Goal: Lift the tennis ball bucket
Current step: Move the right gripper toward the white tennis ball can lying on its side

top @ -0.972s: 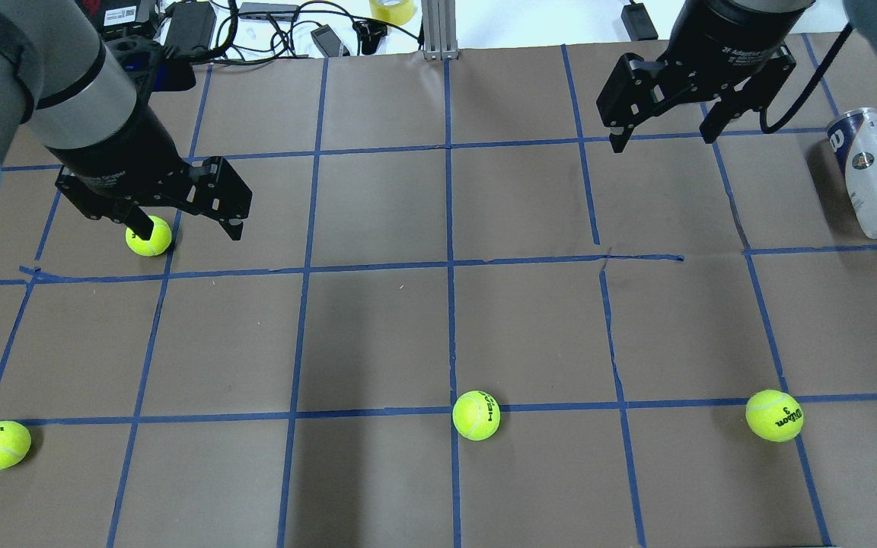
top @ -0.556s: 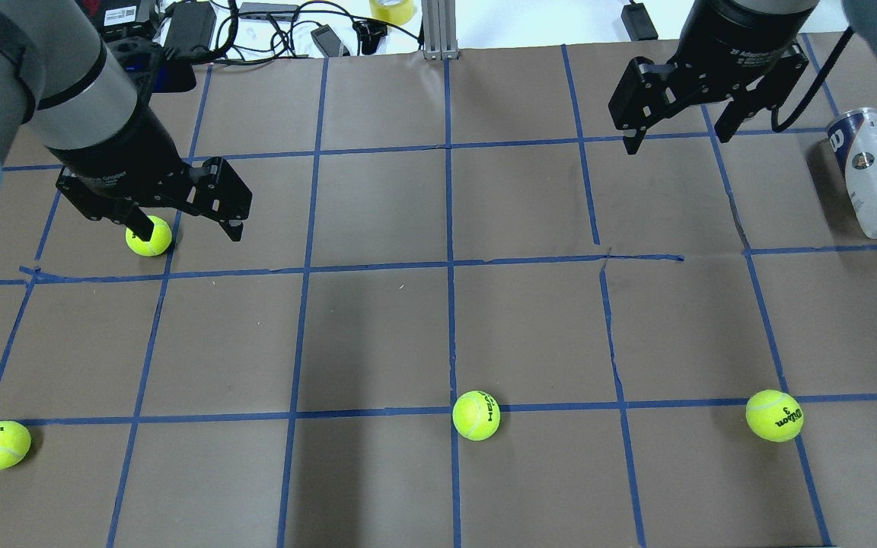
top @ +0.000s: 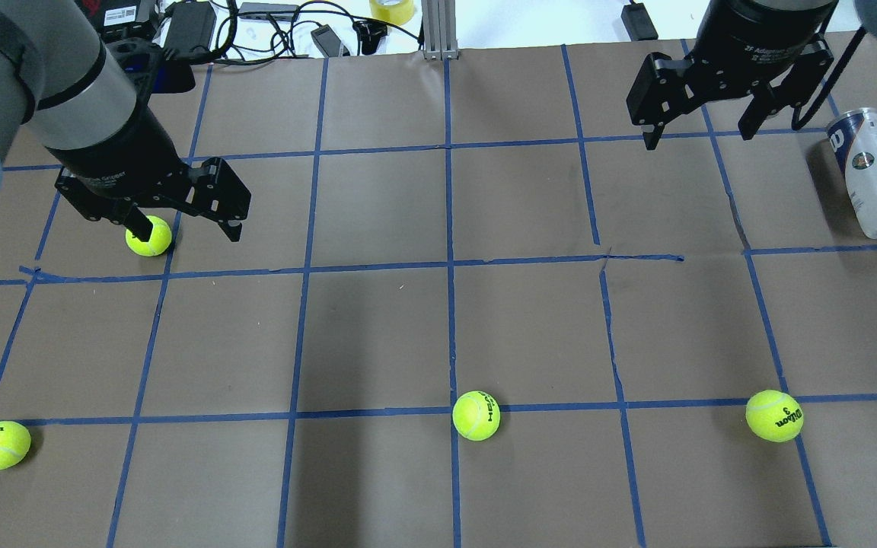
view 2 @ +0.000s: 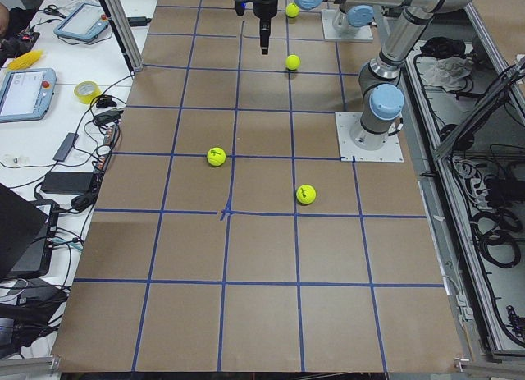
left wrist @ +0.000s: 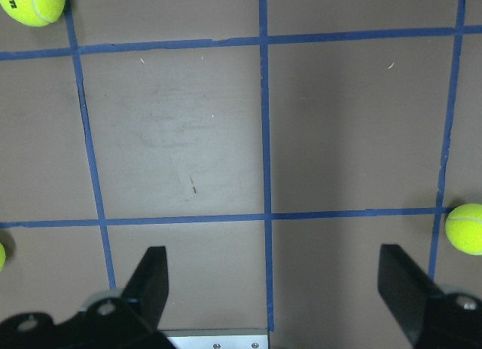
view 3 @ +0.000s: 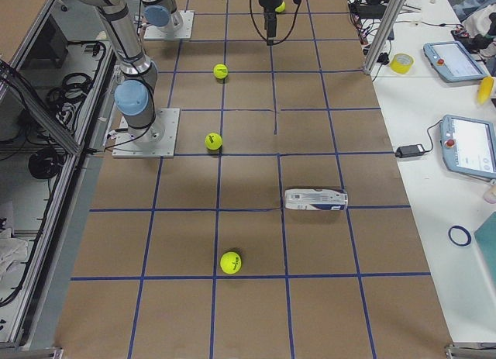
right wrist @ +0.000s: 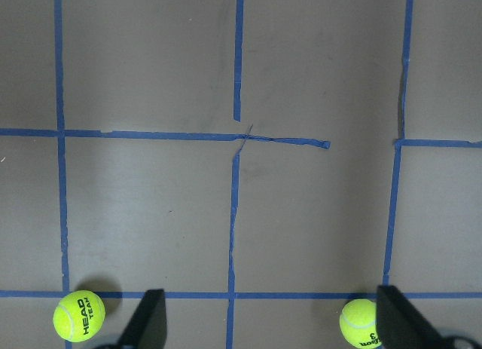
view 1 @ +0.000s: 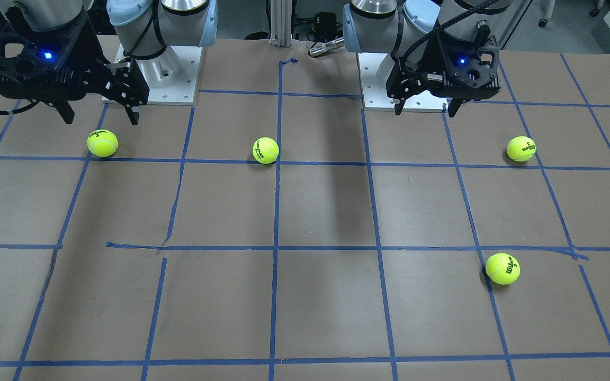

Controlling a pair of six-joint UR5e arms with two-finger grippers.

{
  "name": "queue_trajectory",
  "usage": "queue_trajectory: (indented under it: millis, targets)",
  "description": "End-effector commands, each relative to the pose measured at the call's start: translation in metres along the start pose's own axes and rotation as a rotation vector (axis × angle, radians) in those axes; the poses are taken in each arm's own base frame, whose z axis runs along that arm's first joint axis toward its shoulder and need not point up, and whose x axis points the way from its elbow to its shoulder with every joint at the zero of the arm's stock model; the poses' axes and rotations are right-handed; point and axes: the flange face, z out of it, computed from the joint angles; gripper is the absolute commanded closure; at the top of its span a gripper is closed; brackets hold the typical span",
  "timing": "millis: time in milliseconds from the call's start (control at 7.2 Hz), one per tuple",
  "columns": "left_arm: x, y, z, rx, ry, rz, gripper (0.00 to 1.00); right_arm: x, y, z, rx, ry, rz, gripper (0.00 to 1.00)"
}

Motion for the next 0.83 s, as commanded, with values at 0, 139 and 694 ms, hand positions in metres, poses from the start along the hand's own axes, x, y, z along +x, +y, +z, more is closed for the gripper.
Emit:
queue_trajectory:
  millis: [0, 139, 694]
  targets:
    - [-0.004, 0.0, 0.0, -0.002, -0.023, -0.001, 0.0, -0.001, -0.001, 0.002, -0.003, -0.005, 0.005, 0.06]
    - [-0.006, 0.0, 0.002, -0.008, -0.037, -0.004, 0.0, -0.001, -0.002, 0.003, -0.001, -0.008, 0.003, 0.07]
    - [-0.003, 0.003, 0.012, -0.025, -0.036, 0.001, 0.0, 0.001, -0.005, 0.001, 0.025, -0.006, 0.009, 0.06]
